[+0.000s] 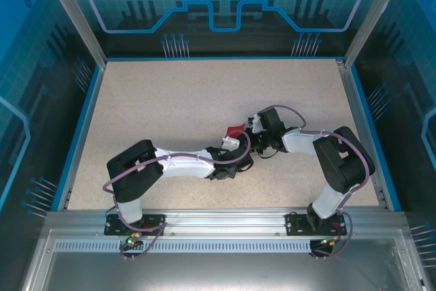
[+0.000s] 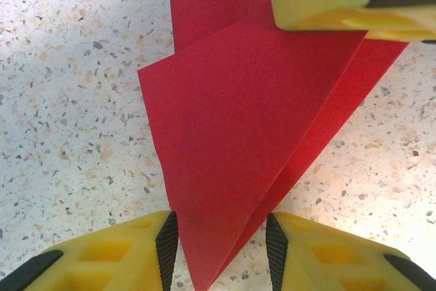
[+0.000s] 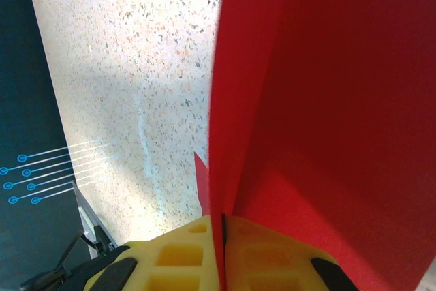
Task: Fold a paper plane with a square sheet of paper (pick it up from the middle)
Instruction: Fourth fold the wing at the center of the table.
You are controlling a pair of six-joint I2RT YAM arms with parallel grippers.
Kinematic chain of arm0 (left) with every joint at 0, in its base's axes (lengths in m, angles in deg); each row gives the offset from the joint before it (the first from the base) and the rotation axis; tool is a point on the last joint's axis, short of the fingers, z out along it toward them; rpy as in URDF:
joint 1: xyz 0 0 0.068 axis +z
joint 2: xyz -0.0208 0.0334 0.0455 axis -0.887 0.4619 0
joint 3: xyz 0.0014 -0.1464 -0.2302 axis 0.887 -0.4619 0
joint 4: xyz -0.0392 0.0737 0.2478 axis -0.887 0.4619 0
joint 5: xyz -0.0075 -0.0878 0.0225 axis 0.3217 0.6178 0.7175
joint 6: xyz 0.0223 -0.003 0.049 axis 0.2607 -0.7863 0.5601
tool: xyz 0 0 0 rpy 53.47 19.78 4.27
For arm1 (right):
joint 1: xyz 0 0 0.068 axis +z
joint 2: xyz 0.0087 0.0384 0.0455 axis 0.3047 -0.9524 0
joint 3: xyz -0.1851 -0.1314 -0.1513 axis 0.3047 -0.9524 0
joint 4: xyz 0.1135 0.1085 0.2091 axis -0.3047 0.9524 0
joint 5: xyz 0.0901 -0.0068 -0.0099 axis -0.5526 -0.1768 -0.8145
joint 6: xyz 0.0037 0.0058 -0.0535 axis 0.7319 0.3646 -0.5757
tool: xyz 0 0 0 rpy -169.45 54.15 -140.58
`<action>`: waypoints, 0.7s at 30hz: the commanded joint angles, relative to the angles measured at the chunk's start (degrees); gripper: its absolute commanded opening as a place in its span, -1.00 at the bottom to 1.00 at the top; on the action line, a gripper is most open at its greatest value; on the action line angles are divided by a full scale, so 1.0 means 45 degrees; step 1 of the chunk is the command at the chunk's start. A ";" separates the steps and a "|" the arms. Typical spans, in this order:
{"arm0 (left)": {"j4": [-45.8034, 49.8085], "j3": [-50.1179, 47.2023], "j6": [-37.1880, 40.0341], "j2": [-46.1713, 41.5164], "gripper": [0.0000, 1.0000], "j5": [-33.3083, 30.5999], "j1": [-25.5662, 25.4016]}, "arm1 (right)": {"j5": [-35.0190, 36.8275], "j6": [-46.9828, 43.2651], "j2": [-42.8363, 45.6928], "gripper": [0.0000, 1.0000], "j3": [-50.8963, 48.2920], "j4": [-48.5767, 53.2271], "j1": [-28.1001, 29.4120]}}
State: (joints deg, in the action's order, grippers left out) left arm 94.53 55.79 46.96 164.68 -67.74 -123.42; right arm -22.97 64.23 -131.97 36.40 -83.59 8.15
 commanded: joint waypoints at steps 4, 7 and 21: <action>0.0050 0.0127 0.0037 0.0163 -0.35 -0.0419 -0.0098 | -0.0182 0.0107 -0.0052 -0.87 0.0260 0.0318 0.0165; 0.0310 0.0314 -0.0036 0.0377 -0.41 -0.0597 -0.0095 | -0.0180 0.0093 -0.0014 -0.87 0.0235 0.0370 0.0158; 0.0334 0.0395 0.0025 0.0447 -0.56 -0.0732 -0.0094 | -0.0140 0.0055 0.0011 -0.86 0.0190 0.0415 0.0181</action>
State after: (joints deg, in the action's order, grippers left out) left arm 94.59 55.94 46.96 165.82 -68.83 -123.42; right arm -22.93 64.23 -131.97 36.40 -83.20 8.15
